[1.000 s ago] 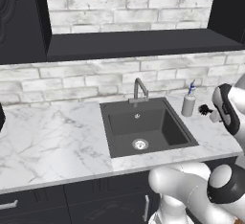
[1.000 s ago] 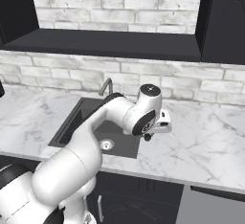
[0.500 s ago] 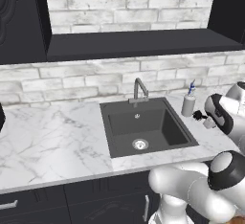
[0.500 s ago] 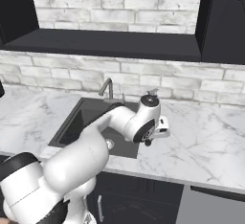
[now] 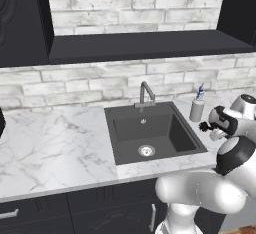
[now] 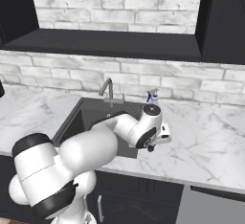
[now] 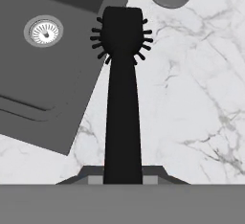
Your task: Locate and retrieve the dish brush and spray from the cabinet. Place them next to the sink.
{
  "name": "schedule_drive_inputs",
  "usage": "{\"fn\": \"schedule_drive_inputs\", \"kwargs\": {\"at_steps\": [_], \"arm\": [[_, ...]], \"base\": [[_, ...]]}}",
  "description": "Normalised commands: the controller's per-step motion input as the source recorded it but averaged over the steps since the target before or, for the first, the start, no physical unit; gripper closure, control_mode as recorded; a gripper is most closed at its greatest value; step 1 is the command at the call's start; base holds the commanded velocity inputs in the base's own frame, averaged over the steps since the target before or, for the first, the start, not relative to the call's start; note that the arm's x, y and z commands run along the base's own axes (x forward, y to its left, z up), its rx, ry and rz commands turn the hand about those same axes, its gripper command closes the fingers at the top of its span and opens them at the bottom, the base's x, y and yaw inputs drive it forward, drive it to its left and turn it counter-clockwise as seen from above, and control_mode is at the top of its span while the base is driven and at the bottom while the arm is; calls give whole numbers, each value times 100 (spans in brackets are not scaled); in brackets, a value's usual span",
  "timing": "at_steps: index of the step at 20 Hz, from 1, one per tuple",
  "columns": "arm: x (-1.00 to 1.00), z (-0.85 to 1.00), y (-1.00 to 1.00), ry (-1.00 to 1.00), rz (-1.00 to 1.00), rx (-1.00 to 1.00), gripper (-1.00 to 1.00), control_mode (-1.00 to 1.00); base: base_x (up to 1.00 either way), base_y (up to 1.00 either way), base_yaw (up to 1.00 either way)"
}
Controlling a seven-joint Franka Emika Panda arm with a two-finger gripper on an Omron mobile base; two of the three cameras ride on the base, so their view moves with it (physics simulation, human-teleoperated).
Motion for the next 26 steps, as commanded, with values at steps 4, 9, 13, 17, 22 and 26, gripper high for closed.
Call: {"fn": "schedule_drive_inputs", "kwargs": {"at_steps": [4,9,13,17,22,26], "arm": [[0,-25,-24,4,1,0,100,-100],[15,-9,-9,9,3,1,100,-100],[31,-11,0,6,3,0,100,-100],[34,-20,0,0,6,1,100,-100],[25,-19,-1,0,6,1,100,-100],[20,-16,-8,0,5,1,100,-100]], "base": [[0,0,0],[0,0,0],[0,0,0],[0,0,0],[0,0,0],[0,0,0]]}}
